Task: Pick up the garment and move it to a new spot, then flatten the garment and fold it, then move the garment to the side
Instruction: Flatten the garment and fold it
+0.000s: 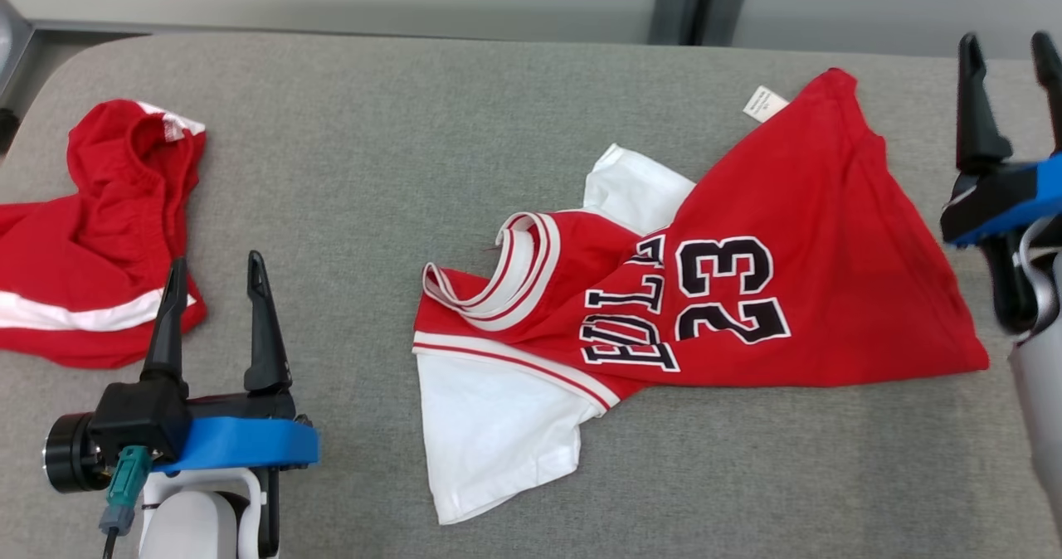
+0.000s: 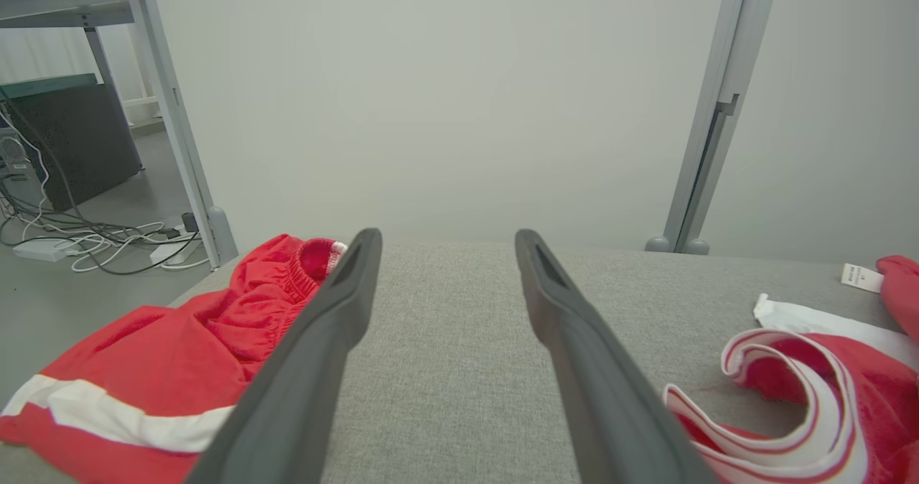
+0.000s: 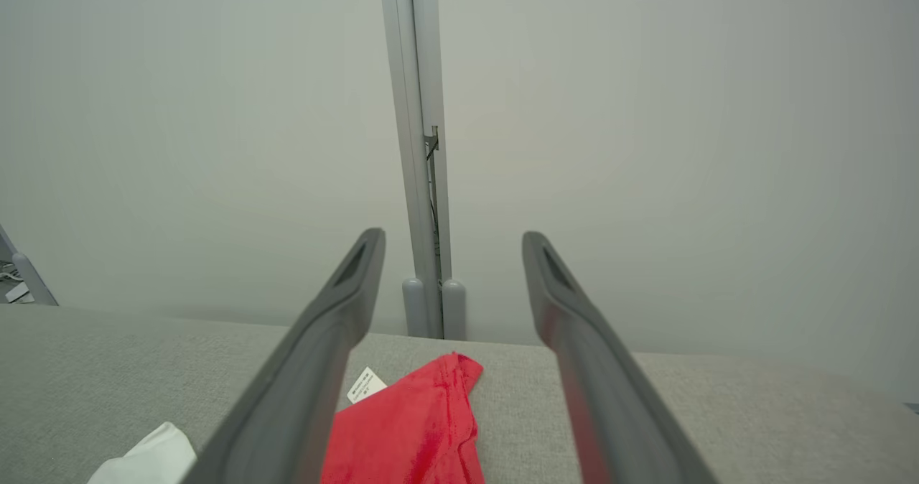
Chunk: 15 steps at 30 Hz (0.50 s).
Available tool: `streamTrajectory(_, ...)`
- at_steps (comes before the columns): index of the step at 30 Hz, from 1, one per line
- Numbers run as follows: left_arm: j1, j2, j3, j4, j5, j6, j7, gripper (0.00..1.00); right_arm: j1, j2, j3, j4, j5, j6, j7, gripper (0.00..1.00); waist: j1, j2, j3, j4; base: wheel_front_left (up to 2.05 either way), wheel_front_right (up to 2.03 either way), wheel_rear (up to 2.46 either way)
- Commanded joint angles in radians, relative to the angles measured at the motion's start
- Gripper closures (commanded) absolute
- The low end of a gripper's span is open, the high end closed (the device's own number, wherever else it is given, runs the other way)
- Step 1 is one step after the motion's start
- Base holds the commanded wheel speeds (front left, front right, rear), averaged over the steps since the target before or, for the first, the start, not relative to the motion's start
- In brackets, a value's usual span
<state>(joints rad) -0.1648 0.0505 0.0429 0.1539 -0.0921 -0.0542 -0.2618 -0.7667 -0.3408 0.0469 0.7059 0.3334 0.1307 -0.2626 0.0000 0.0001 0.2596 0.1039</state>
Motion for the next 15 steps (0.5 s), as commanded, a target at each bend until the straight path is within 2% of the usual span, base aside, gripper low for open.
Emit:
streamTrajectory(1, 0.010, 0.000, 0.007, -0.004, 0.008, -0.007, -0.005, 0.00, 0.056, 0.014, -0.009, -0.053, -0.011, 0.000, -0.003, 0.00, 0.0000, -0.0001, -0.022, -0.023, 0.00, 0.00, 0.00)
streamTrajectory(7, 0.043, 0.000, 0.020, -0.010, 0.023, -0.006, -0.005, 0.00, 0.252, 0.070, -0.033, -0.256, -0.047, 0.000, -0.003, 0.00, 0.0000, -0.0001, -0.054, -0.049, 0.00, 0.00, 0.00)
streamTrajectory(15, 0.071, 0.000, 0.030, -0.011, 0.039, -0.014, -0.005, 0.00, 0.468, 0.150, -0.056, -0.405, -0.087, 0.000, -0.003, 0.00, 0.0000, -0.0001, -0.085, -0.059, 0.00, 0.00, 0.00)
